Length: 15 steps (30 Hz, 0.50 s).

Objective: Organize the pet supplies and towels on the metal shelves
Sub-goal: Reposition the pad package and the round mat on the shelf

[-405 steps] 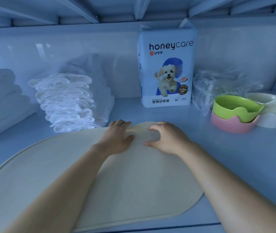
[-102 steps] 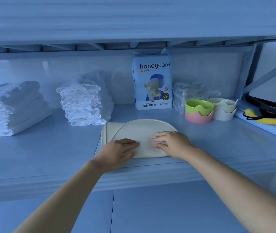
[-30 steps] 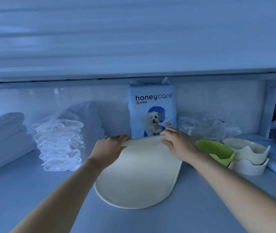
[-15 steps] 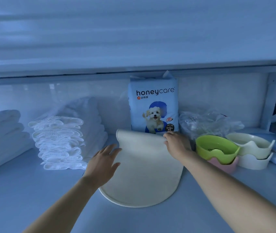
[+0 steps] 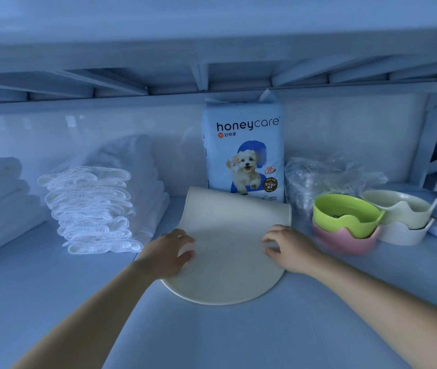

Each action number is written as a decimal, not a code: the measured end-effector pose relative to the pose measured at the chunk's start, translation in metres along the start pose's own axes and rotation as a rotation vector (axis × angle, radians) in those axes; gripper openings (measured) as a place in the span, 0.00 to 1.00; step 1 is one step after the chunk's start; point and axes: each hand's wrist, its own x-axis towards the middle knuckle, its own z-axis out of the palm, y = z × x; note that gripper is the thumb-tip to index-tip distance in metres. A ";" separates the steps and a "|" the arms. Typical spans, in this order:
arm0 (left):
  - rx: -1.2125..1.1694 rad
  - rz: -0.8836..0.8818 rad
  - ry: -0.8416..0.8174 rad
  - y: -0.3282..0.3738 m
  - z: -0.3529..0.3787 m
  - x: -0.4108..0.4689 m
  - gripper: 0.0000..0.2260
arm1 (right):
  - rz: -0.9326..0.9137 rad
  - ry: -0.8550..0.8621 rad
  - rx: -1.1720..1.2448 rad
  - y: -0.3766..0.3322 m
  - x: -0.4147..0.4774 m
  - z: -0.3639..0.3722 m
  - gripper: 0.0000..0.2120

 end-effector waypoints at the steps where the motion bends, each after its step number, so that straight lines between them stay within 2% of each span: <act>1: -0.009 0.009 -0.004 0.000 0.000 0.004 0.17 | 0.027 0.006 -0.008 0.002 -0.004 -0.003 0.14; 5: -0.025 0.022 0.001 0.003 0.001 0.021 0.18 | 0.081 0.024 -0.024 0.004 -0.009 -0.008 0.17; 15: -0.006 -0.062 0.001 0.011 0.011 0.041 0.17 | 0.038 0.082 0.113 -0.002 0.007 0.002 0.16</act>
